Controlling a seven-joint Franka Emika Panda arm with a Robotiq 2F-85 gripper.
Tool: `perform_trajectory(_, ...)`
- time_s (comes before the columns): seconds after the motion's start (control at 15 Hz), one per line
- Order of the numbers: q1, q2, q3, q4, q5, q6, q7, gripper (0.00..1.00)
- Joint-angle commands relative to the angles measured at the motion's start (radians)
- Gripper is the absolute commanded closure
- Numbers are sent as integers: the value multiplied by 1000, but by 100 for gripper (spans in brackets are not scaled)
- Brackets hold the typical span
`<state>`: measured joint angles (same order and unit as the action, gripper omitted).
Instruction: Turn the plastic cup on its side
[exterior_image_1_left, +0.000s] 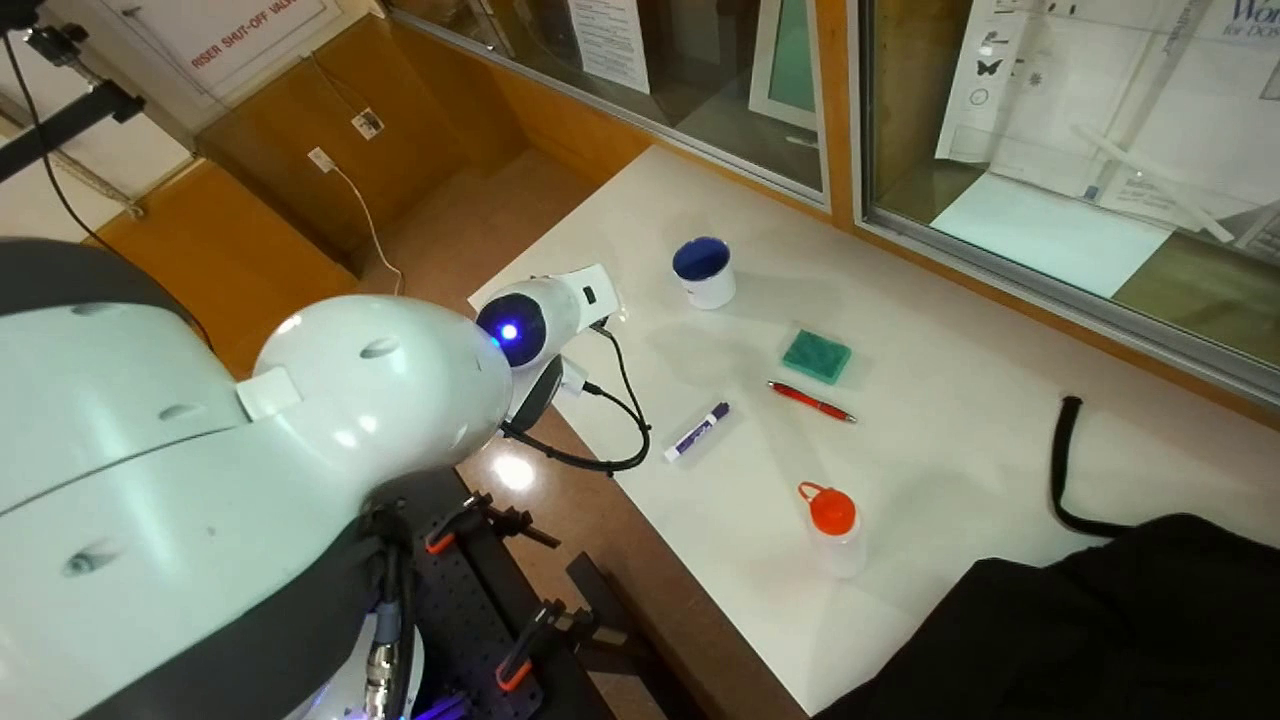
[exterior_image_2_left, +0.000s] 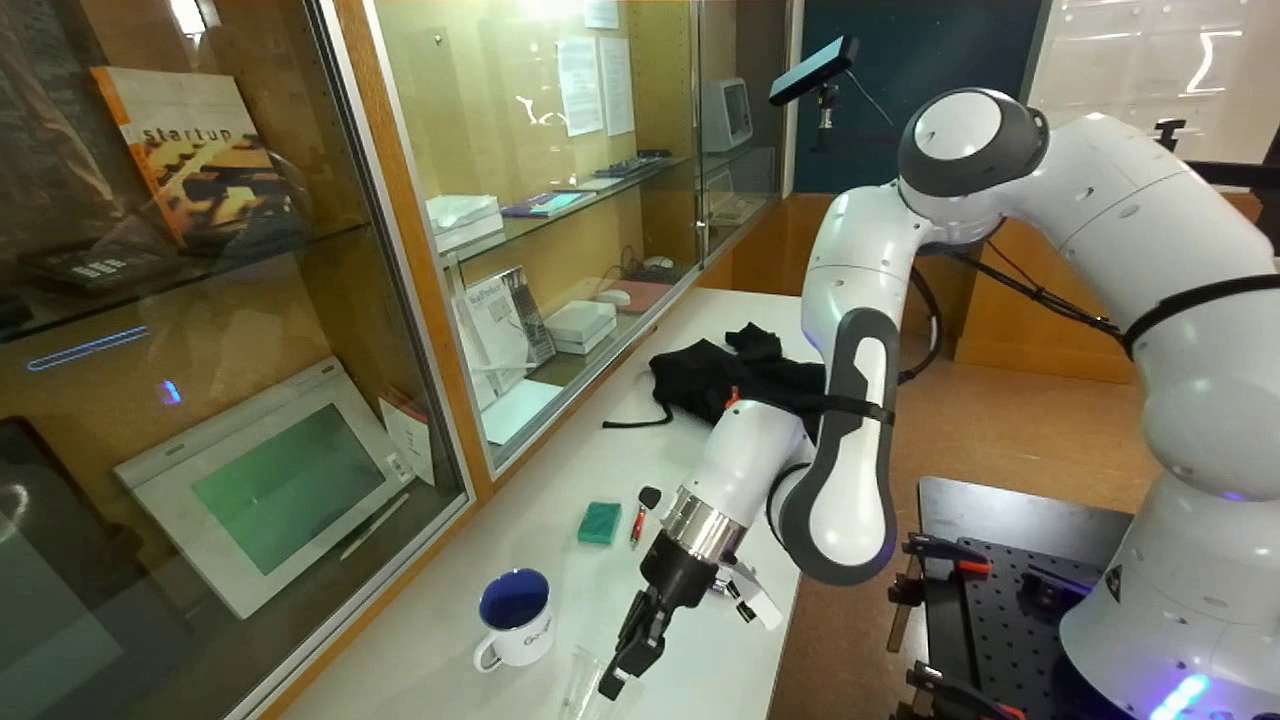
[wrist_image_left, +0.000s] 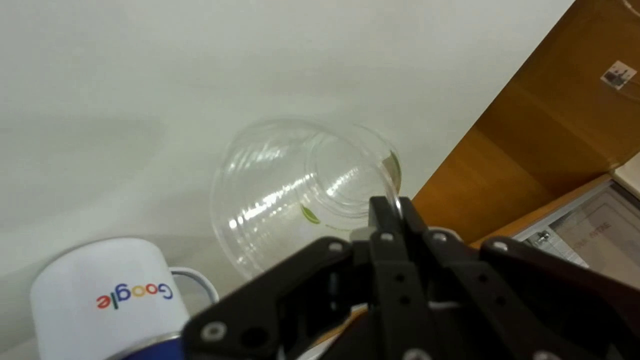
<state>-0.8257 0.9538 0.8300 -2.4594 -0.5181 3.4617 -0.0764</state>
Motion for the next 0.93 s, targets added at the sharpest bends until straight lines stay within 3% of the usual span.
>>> perform_trajectory(0.0, 38, -28, -45, -1, 55, -1, 7, 99)
perform_trajectory(0.27, 80, -39, -94, 12, 92, -5, 17, 99)
perform_trajectory(0.33, 88, -40, -99, 13, 99, -6, 21, 69)
perform_trajectory(0.47, 100, -55, -103, 7, 110, -8, 26, 63)
perform_trajectory(0.87, 114, -157, -86, -39, 128, 0, 44, 18)
